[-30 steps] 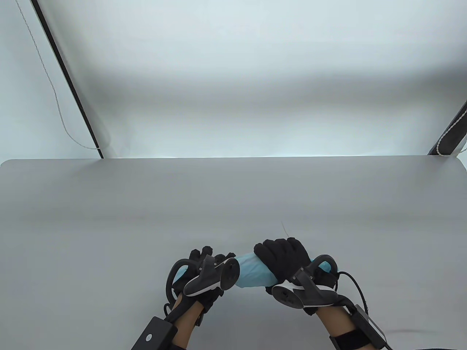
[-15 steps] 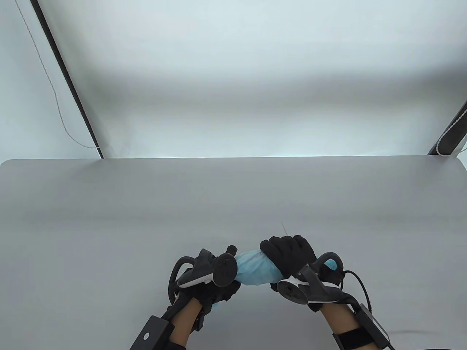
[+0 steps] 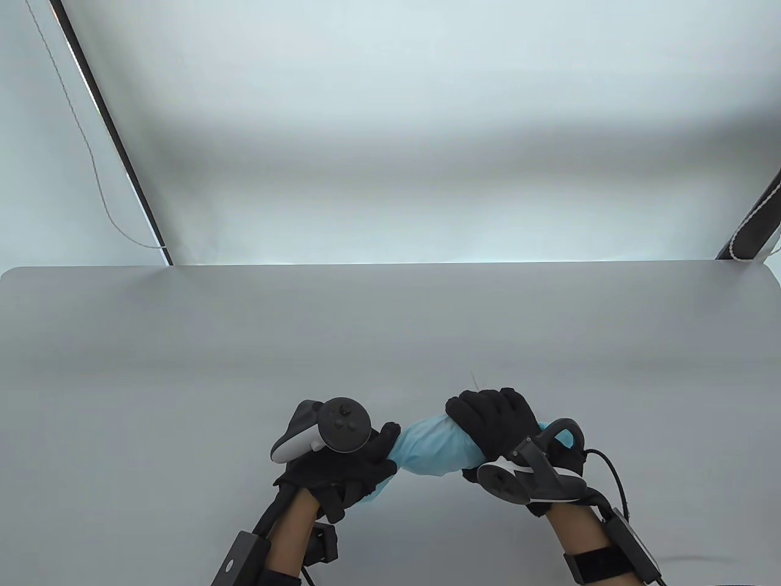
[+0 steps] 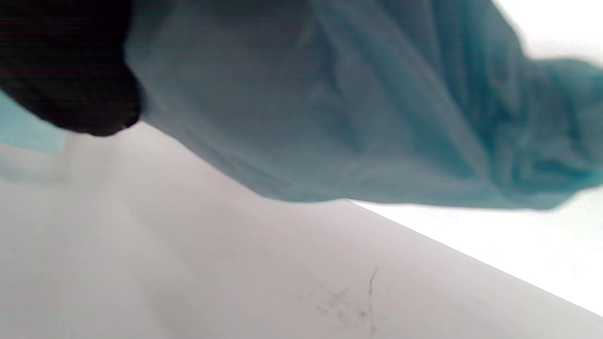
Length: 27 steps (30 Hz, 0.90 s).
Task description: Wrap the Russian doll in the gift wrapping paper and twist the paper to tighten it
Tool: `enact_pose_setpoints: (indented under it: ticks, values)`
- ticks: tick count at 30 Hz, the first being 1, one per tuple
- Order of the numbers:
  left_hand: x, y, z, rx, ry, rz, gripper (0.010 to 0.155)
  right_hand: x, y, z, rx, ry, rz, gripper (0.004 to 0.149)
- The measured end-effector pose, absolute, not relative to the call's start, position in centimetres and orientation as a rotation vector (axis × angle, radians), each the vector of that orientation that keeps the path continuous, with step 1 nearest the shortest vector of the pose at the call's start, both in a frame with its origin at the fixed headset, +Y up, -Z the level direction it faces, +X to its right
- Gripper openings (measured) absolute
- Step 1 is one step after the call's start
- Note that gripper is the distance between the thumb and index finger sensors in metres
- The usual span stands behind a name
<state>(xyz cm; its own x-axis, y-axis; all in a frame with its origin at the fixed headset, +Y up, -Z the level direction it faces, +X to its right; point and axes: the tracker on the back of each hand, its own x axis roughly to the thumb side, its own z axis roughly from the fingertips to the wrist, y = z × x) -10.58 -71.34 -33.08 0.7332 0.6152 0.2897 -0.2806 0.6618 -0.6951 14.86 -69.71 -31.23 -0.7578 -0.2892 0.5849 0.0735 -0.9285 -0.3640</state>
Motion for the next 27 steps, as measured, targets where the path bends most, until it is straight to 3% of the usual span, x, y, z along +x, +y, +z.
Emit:
enact_pose_setpoints:
  ticks: [5,13,16,22,27]
  values:
    - [-10.0,-71.2,-33.4,-0.572,-0.435,0.309,0.090,14.7,-69.7,-31.1,-0.992,0.495,-2.708,0.118]
    - [-9.7,-71.7,-33.2,-0.479,-0.389,0.190,0.055,14.1,-69.7,-30.6,-1.023,0.510,-2.659,0.118]
    - [-9.4,-72.1,-33.1,-0.381,-0.374,0.182,0.045,13.9,-69.6,-30.5,-1.009,0.509,-2.662,0.117]
    - [-9.0,-72.8,-33.3,-0.350,-0.422,0.223,0.045,14.4,-69.7,-30.7,-0.984,0.475,-2.697,0.118]
    - [-8.2,-73.1,-33.3,-0.278,-0.427,0.219,0.055,14.9,-69.9,-31.1,-0.936,0.453,-2.739,0.117]
